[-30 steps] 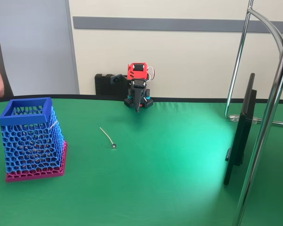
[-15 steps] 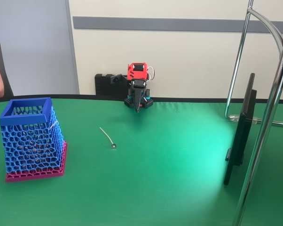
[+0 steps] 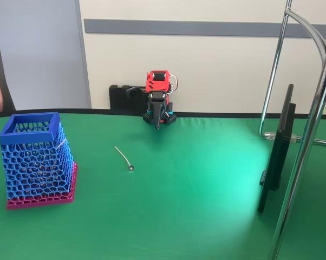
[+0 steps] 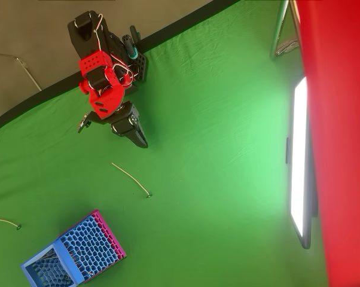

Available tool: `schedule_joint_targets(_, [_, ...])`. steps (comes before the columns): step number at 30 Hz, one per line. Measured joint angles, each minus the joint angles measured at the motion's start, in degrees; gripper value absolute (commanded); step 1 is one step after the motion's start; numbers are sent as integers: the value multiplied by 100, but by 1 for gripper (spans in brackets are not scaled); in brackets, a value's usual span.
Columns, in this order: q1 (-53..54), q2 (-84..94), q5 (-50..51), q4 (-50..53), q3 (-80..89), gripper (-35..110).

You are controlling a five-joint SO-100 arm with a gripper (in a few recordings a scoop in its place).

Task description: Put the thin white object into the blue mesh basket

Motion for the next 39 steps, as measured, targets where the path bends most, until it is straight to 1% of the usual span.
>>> schedule_joint_targets(6, [281, -1389, 809, -281, -923, 1])
schedule_joint_targets(9, [545, -2303, 1415, -352, -1512, 1])
schedule_joint_targets(15, [923, -4131, 2558, -343, -2716, 1])
schedule_joint_targets(19, [1072, -5142, 3103, -211, -3419, 1])
schedule_joint_targets(25, [1151, -6108, 3604, 70, -4228, 1])
schedule_joint_targets(39, [1468, -8288, 4342, 176, -5748, 1])
